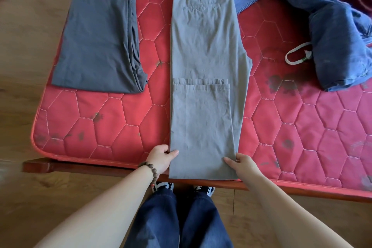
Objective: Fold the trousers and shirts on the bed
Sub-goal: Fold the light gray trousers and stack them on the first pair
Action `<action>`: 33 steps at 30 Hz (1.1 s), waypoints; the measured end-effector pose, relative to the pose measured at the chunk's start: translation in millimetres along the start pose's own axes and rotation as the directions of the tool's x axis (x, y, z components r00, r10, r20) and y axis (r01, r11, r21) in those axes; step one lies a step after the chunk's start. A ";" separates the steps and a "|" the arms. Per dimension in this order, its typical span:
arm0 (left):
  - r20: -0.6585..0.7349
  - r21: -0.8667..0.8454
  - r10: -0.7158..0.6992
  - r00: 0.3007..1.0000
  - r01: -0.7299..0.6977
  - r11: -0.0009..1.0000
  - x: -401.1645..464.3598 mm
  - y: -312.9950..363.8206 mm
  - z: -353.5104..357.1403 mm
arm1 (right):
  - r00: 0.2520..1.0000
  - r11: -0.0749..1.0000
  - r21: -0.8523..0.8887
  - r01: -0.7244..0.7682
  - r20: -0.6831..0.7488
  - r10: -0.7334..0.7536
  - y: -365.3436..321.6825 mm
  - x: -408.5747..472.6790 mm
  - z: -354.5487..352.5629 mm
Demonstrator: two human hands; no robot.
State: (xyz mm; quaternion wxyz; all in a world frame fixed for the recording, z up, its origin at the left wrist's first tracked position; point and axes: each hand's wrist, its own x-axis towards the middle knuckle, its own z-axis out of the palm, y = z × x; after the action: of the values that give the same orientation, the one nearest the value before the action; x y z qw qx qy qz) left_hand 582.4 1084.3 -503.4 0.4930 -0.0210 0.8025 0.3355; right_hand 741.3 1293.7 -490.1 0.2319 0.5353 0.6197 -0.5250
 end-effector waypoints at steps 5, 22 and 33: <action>-0.161 0.166 0.096 0.982 -0.069 0.984 -1.2 16.4 6.8 | 0.995 0.996 -0.055 -0.063 -0.075 0.059 -15.3 0.1 7.4; 0.064 0.797 0.755 0.652 -0.488 0.354 38.0 56.6 23.3 | 0.580 0.451 -0.794 0.408 -0.157 -0.799 -52.7 22.9 53.6; 0.124 0.919 0.746 0.654 -0.359 0.162 127.7 93.9 -9.9 | 0.616 0.188 -0.923 0.336 0.064 -0.785 -114.3 129.0 -5.2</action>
State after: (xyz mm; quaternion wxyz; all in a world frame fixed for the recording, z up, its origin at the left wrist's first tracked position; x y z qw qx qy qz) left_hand 474.9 1189.4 -554.7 0.1036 0.4835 0.8692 0.0042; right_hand 597.8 1366.7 -551.9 0.1100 0.1571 0.9806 -0.0412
